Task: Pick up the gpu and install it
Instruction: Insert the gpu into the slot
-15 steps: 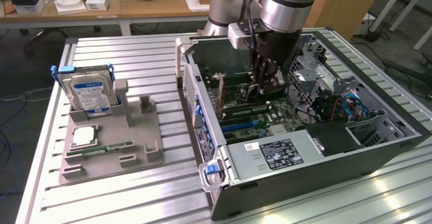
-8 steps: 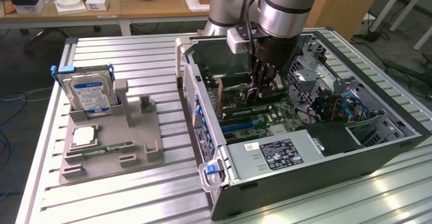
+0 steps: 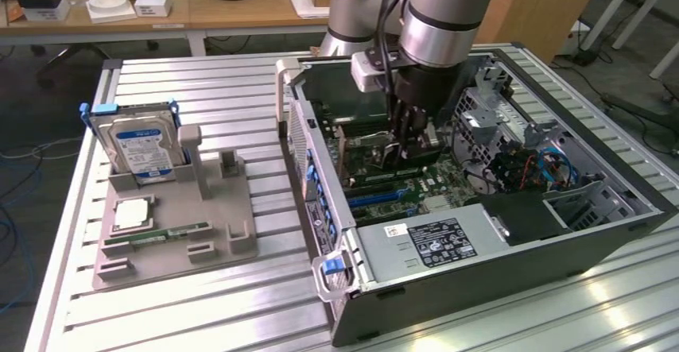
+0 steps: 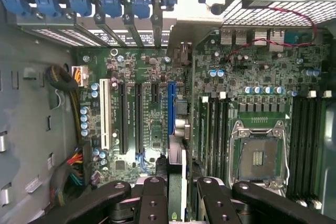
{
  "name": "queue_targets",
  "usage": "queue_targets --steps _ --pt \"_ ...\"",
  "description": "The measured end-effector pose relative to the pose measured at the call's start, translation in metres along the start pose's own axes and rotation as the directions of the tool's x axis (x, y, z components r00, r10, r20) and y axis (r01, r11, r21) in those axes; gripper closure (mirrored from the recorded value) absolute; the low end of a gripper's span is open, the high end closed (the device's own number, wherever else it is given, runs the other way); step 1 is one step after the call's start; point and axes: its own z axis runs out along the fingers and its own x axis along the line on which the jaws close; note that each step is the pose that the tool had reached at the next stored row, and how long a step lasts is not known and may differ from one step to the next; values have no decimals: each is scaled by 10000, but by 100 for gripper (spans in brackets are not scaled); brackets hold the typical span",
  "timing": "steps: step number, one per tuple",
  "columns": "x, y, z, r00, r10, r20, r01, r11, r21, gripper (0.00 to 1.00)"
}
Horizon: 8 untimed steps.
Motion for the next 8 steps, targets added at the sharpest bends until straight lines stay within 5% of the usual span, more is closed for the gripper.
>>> queue_targets --steps 8 --pt "7 22 127 10000 3 -1 -3 10000 -74 73"
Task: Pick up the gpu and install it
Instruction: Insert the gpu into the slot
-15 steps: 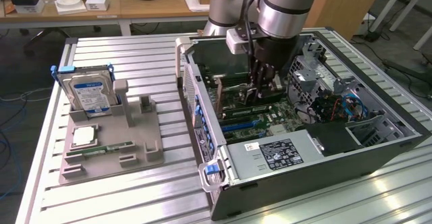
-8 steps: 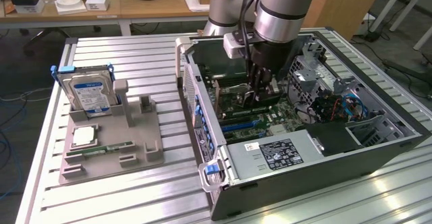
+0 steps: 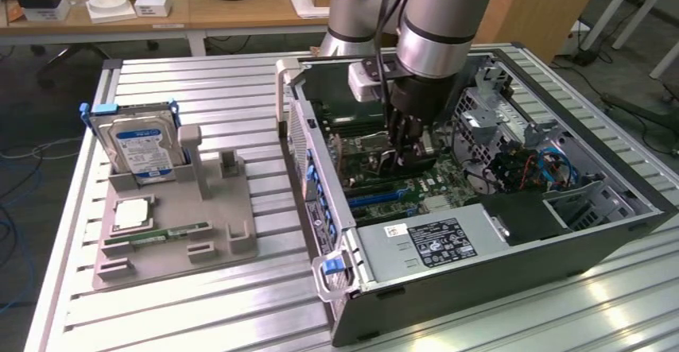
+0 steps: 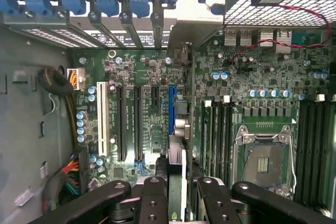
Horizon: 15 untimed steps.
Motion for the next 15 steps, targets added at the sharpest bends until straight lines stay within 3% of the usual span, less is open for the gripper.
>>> queue_targets --steps 15 --pt "47 11 62 10000 1 2 -1 10000 -23 73"
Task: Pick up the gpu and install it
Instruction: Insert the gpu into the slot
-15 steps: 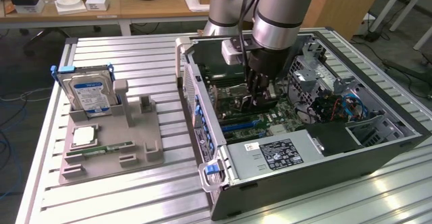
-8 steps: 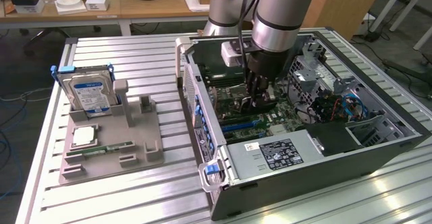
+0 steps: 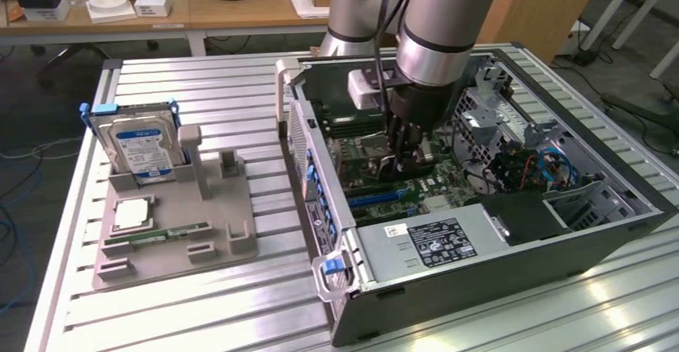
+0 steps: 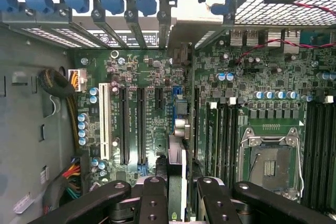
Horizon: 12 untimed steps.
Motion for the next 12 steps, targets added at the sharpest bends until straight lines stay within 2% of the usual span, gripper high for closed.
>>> queue_targets --steps 12 --pt "3 44 55 10000 -1 -1 1 10000 0 73"
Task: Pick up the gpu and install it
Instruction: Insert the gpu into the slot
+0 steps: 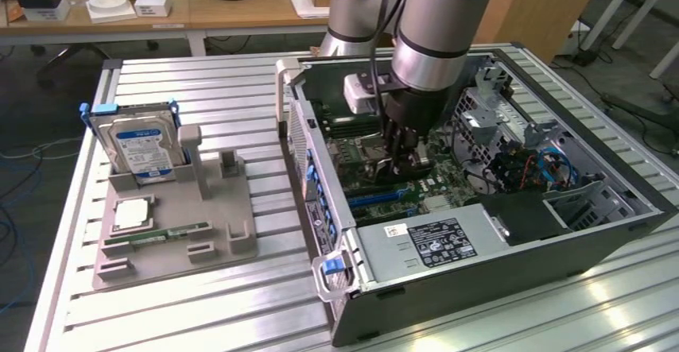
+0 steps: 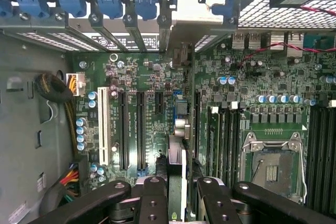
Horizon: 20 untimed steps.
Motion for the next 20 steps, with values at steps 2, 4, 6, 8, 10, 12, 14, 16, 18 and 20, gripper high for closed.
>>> queue_targets --steps 2,4,6,8,10,12,14,16,18,20 --pt "0 12 12 10000 1 1 -1 10000 -1 73" --pt "2 14 23 10000 0 0 0 10000 -1 73" --pt "9 15 32 10000 -1 0 1 10000 -1 73" --pt "20 15 41 10000 0 2 0 10000 0 73" --pt "29 16 48 10000 2 2 -2 10000 0 73" --pt "31 17 55 10000 1 0 -1 10000 0 73" --pt "32 21 64 10000 -1 1 1 10000 0 73" --pt "32 27 73 10000 1 1 -1 10000 0 73" --pt "32 31 83 10000 0 1 0 10000 0 73" --pt "33 35 95 10000 -1 1 1 10000 0 73"
